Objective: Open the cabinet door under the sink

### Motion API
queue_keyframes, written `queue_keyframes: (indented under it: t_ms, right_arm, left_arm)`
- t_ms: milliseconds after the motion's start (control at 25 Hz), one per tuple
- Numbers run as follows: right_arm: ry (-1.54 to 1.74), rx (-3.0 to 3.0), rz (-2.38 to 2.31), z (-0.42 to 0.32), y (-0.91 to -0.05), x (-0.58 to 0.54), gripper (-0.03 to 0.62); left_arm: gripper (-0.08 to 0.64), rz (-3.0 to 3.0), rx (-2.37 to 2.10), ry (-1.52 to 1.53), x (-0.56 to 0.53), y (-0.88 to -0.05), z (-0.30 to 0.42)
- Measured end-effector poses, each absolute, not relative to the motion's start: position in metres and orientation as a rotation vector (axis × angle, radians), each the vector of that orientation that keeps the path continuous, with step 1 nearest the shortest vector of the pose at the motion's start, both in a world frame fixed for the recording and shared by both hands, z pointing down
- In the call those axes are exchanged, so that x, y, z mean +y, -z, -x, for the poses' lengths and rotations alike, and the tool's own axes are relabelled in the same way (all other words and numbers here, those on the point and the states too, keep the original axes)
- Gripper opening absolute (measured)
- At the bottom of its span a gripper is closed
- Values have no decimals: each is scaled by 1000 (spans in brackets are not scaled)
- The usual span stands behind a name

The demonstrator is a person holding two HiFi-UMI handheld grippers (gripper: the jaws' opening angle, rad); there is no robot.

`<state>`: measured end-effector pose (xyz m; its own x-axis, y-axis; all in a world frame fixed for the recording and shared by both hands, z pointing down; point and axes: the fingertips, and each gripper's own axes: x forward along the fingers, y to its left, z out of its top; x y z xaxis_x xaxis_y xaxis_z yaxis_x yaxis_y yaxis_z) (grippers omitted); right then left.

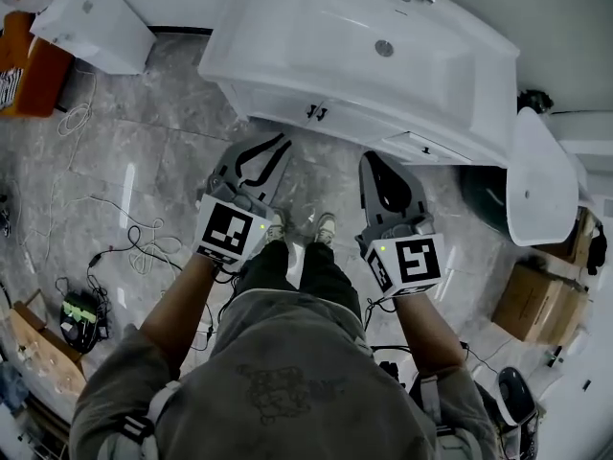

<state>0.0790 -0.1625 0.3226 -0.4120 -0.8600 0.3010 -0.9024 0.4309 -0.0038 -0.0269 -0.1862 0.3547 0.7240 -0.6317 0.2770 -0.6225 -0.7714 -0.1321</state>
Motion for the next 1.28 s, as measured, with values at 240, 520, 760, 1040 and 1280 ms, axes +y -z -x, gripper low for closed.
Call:
queue_keyframes:
  t_ms: [240,520,760,1040,1280]
  right_arm:
    - [-251,-2429,-1521,-90,-355,-185,29]
    - [-344,-2446,-1475,-91,-402,-206,29]
    - [-373,-2437,-1400,-92,-447,-218,29]
    - [-451,-2384,-1401,-103,-499,-233,29]
    - [-495,-2358,-1416,-110,-537,-243,30]
  left_arm:
    - [94,2909,1095,564,-206,-392,8]
    - [133,2873,1217,689,-229,-444,-1]
    - [141,2895,1297,751,-248,-494,-11]
    - [141,2918,1349,807,-265,-546,-16]
    - [141,2939,1372,867,-280,-599,-26]
